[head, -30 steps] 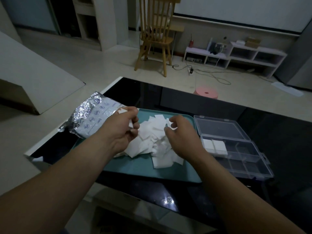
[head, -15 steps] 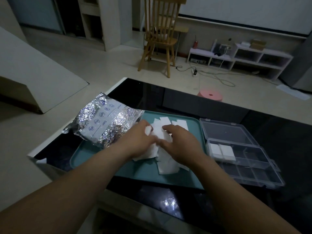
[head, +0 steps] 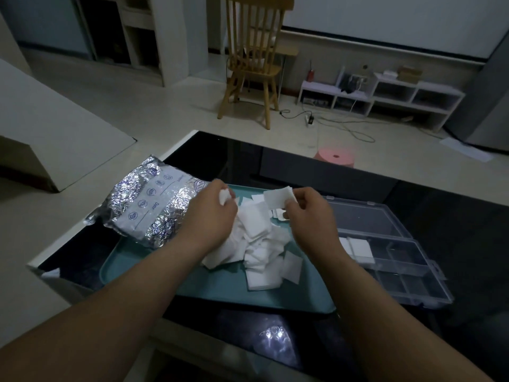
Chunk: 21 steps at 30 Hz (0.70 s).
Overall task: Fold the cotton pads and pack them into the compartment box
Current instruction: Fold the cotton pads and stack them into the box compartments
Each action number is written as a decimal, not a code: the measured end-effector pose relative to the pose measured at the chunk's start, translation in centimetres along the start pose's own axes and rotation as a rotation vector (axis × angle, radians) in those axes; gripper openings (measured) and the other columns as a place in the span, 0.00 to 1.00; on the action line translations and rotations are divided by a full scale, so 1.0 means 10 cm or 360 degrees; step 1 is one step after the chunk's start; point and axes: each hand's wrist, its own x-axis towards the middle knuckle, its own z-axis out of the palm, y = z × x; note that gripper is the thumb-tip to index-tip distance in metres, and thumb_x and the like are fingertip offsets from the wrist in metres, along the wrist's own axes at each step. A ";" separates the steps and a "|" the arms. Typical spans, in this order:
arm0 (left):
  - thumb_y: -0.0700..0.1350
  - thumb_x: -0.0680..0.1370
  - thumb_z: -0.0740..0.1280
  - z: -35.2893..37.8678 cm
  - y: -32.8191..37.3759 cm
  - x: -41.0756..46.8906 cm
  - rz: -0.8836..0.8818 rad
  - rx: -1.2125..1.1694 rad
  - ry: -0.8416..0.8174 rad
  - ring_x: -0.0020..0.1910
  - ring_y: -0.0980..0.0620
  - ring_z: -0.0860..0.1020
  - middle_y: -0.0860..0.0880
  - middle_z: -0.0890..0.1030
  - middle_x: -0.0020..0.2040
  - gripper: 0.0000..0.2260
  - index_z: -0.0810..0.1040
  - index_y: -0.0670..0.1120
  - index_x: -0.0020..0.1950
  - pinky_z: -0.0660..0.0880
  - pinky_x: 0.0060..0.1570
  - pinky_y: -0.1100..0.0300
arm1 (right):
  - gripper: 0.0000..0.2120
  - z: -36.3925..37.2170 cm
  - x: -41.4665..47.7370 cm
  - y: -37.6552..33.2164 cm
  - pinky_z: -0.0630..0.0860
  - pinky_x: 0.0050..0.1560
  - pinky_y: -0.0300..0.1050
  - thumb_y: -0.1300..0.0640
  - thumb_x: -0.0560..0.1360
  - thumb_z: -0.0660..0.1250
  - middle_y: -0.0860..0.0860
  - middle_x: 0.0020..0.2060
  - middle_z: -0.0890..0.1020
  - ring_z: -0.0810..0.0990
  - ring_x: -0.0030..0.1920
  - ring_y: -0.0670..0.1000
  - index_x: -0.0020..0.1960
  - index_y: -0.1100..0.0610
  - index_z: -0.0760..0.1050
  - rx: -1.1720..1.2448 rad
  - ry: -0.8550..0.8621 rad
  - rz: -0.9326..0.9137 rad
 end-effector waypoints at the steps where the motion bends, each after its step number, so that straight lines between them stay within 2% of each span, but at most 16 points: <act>1: 0.42 0.79 0.67 -0.01 0.04 0.02 -0.0099 -0.0237 0.0013 0.39 0.50 0.79 0.50 0.81 0.42 0.02 0.78 0.49 0.49 0.70 0.37 0.58 | 0.07 -0.01 0.00 -0.03 0.82 0.45 0.50 0.58 0.80 0.65 0.47 0.45 0.85 0.85 0.44 0.48 0.51 0.47 0.77 0.0145 -0.0011 0.0083; 4: 0.38 0.79 0.69 0.00 0.14 0.02 -0.0423 -0.0945 -0.0089 0.34 0.51 0.78 0.46 0.80 0.38 0.05 0.79 0.48 0.50 0.75 0.35 0.56 | 0.09 -0.03 -0.04 -0.11 0.81 0.41 0.45 0.63 0.80 0.65 0.52 0.46 0.86 0.86 0.42 0.47 0.57 0.53 0.78 0.0502 -0.0107 0.0306; 7: 0.36 0.80 0.70 0.02 0.21 -0.01 -0.0562 -0.1293 -0.0286 0.34 0.52 0.77 0.46 0.80 0.38 0.06 0.79 0.45 0.55 0.76 0.34 0.60 | 0.10 -0.06 -0.08 -0.16 0.80 0.40 0.44 0.65 0.79 0.65 0.54 0.45 0.87 0.85 0.41 0.49 0.58 0.56 0.79 0.0649 -0.0209 0.0360; 9: 0.36 0.80 0.70 0.02 0.22 -0.03 -0.0542 -0.1263 -0.0387 0.34 0.53 0.77 0.45 0.79 0.39 0.07 0.79 0.43 0.58 0.76 0.35 0.60 | 0.09 -0.10 -0.10 -0.17 0.79 0.41 0.45 0.65 0.80 0.65 0.56 0.46 0.87 0.84 0.42 0.51 0.59 0.57 0.79 0.0695 -0.0310 0.0363; 14: 0.38 0.81 0.70 0.00 0.20 -0.05 -0.0492 -0.0993 -0.0545 0.35 0.52 0.76 0.44 0.80 0.41 0.09 0.80 0.45 0.60 0.75 0.35 0.60 | 0.09 -0.16 -0.13 -0.16 0.77 0.41 0.46 0.64 0.82 0.64 0.56 0.45 0.87 0.83 0.42 0.53 0.59 0.60 0.80 0.0746 -0.0534 0.0305; 18: 0.41 0.80 0.71 0.01 0.18 -0.05 -0.0519 -0.0948 -0.0644 0.34 0.52 0.73 0.46 0.78 0.37 0.05 0.82 0.43 0.55 0.71 0.35 0.59 | 0.09 -0.20 -0.15 -0.18 0.76 0.39 0.44 0.63 0.83 0.63 0.59 0.46 0.86 0.82 0.41 0.53 0.59 0.63 0.81 0.0830 -0.0668 0.0310; 21: 0.42 0.79 0.72 0.01 0.17 -0.04 -0.0522 -0.0898 -0.0604 0.34 0.52 0.72 0.50 0.78 0.34 0.01 0.81 0.47 0.50 0.70 0.34 0.59 | 0.10 -0.22 -0.17 -0.21 0.76 0.40 0.44 0.61 0.85 0.62 0.59 0.46 0.84 0.81 0.40 0.51 0.61 0.61 0.80 0.0846 -0.0672 0.0323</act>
